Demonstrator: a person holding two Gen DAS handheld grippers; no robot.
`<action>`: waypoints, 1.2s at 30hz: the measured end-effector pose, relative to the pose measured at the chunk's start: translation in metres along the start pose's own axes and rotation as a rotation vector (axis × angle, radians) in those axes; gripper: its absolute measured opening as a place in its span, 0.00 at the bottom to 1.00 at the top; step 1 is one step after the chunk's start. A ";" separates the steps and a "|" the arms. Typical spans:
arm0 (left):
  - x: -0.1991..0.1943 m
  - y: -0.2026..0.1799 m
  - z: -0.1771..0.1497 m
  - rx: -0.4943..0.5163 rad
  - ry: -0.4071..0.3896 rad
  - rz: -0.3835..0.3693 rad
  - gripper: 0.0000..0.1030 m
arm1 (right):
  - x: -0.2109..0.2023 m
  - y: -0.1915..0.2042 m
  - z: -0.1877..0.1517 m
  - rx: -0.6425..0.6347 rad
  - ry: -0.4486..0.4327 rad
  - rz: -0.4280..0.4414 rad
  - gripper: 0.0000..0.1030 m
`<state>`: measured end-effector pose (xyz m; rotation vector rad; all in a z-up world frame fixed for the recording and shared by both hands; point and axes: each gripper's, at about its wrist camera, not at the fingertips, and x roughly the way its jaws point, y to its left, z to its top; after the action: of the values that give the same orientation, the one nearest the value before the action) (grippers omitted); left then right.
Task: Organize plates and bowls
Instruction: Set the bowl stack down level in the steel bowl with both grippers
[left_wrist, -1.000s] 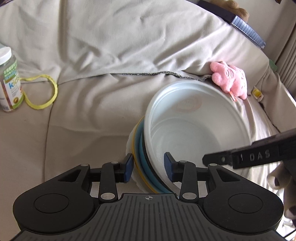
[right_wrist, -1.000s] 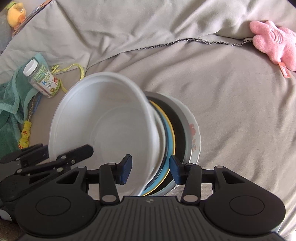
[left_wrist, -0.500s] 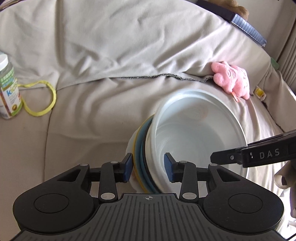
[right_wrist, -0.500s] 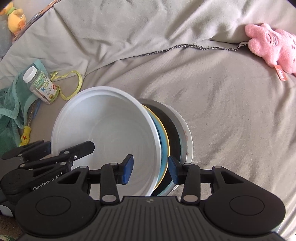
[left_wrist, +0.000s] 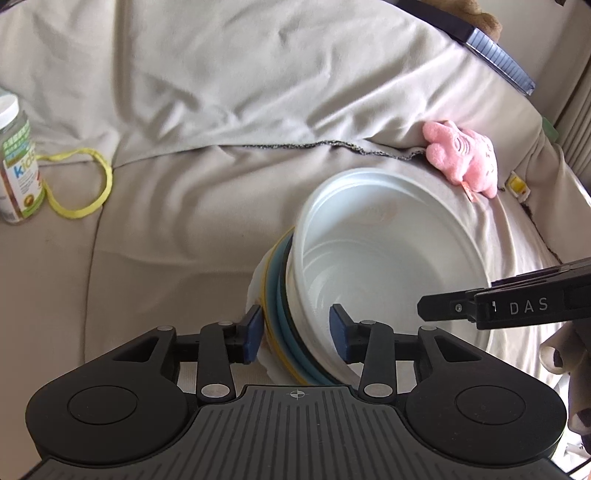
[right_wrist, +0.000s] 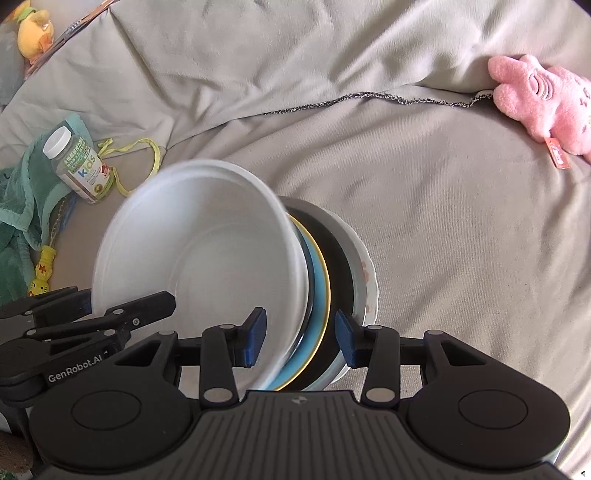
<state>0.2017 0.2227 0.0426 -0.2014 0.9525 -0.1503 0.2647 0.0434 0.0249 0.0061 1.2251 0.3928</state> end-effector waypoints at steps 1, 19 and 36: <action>0.002 -0.002 0.002 0.003 -0.010 -0.005 0.43 | -0.001 0.001 0.000 0.000 -0.003 -0.001 0.40; -0.016 0.013 -0.001 -0.031 0.003 -0.050 0.35 | -0.007 -0.003 -0.004 0.008 -0.019 -0.018 0.41; 0.007 0.001 0.002 -0.037 0.001 -0.045 0.30 | -0.009 -0.013 -0.007 0.028 -0.048 0.004 0.32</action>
<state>0.2074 0.2223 0.0382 -0.2567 0.9522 -0.1744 0.2601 0.0269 0.0276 0.0417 1.1831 0.3766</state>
